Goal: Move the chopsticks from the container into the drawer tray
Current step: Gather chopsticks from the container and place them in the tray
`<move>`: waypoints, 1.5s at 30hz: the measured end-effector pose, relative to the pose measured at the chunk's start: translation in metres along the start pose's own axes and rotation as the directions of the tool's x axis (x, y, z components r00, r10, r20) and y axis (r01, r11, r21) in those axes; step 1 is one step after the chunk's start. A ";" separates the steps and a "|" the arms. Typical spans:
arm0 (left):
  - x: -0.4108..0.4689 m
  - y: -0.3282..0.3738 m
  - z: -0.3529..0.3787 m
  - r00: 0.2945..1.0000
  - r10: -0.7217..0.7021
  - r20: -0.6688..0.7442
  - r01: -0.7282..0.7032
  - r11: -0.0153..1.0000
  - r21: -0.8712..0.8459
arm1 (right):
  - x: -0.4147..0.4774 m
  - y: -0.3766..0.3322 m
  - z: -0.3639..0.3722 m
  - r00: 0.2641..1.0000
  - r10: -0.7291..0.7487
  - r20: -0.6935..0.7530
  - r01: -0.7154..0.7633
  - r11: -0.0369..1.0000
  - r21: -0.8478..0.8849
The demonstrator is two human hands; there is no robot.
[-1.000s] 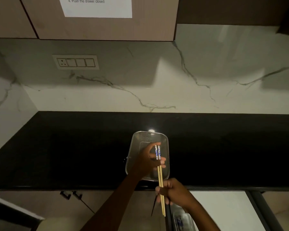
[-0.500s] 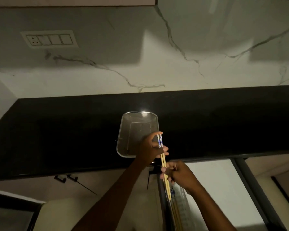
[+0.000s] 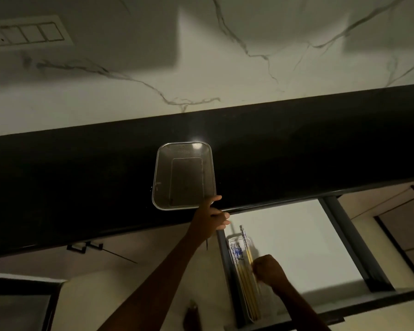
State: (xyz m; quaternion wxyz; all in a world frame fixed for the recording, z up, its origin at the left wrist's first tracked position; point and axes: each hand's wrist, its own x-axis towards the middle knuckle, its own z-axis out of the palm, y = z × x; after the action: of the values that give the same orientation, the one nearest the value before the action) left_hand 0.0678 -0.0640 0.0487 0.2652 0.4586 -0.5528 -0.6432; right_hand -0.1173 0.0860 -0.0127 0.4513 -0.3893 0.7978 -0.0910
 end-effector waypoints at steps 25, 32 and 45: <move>-0.017 -0.027 0.007 0.980 -0.198 -0.027 0.197 0.980 -0.038 | 0.014 0.034 0.060 0.990 -0.140 0.002 0.130 0.915 -0.383; -0.017 -0.025 0.014 0.980 -0.200 -0.014 0.200 0.980 -0.007 | 0.008 0.043 0.064 0.884 -0.445 -0.140 0.308 0.782 -0.541; -0.017 -0.031 0.018 0.977 -0.213 -0.021 0.213 0.977 0.009 | 0.006 0.034 0.057 0.962 -0.269 -0.052 0.222 0.878 -0.424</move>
State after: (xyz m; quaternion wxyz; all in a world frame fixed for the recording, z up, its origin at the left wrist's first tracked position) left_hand 0.0649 -0.0332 0.0237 0.1980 0.5231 -0.5013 -0.6602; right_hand -0.0923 0.1166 -0.0662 0.2988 -0.5685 0.7665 0.0026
